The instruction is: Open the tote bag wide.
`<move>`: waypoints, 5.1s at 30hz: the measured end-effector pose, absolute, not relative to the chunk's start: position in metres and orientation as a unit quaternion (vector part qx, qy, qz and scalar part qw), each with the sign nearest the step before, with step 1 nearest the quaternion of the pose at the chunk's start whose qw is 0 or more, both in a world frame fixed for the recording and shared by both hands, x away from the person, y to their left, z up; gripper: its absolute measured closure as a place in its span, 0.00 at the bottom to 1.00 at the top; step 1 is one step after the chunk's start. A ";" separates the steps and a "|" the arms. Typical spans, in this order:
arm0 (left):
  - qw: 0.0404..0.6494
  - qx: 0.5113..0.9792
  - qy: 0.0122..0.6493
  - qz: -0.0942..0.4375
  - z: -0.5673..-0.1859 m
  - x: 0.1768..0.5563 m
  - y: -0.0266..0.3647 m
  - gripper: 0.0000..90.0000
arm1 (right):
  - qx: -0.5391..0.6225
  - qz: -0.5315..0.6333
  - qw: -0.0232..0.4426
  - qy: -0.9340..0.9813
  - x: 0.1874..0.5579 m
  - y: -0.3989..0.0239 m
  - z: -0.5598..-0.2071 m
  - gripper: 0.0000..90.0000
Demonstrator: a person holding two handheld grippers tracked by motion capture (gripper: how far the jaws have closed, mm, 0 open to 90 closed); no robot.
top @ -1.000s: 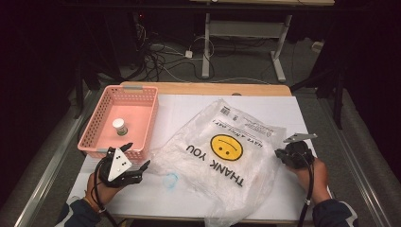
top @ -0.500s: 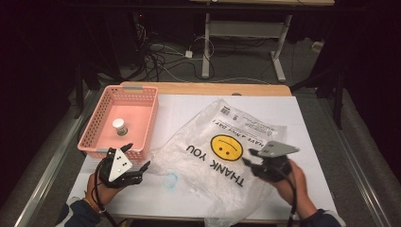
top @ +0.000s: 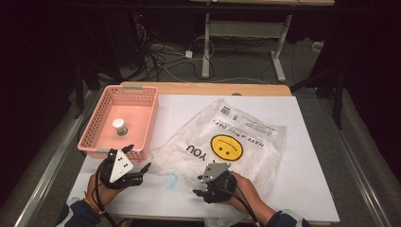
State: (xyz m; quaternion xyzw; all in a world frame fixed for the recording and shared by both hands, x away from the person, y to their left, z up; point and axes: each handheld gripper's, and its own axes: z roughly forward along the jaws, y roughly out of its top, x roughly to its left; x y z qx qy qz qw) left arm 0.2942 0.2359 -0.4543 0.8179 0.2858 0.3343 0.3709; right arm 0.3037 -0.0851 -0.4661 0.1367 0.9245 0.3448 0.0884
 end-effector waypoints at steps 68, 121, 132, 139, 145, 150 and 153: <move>0.378 0.824 0.291 0.306 -0.442 0.297 0.239 0.21 | 0.163 0.295 0.146 0.930 0.323 -0.097 -0.450 1.00; 0.240 0.840 0.399 0.279 -0.408 0.435 0.276 0.21 | 0.211 0.474 0.335 0.787 0.322 -0.158 -0.334 1.00; 0.158 0.843 0.473 0.202 -0.433 0.482 0.302 0.34 | 0.206 0.463 0.316 0.802 0.327 -0.152 -0.346 1.00; 0.133 0.859 0.471 0.153 -0.441 0.489 0.303 0.51 | 0.213 0.467 0.307 0.801 0.330 -0.156 -0.348 1.00; 0.141 0.865 0.455 0.159 -0.437 0.486 0.299 0.54 | 0.216 0.465 0.297 0.805 0.333 -0.157 -0.351 1.00; 0.196 0.851 0.448 0.192 -0.423 0.475 0.299 0.54 | 0.217 0.462 0.295 0.808 0.334 -0.157 -0.354 1.00; 0.252 0.838 0.433 0.215 -0.409 0.457 0.296 0.54 | 0.218 0.462 0.297 0.807 0.334 -0.158 -0.355 1.00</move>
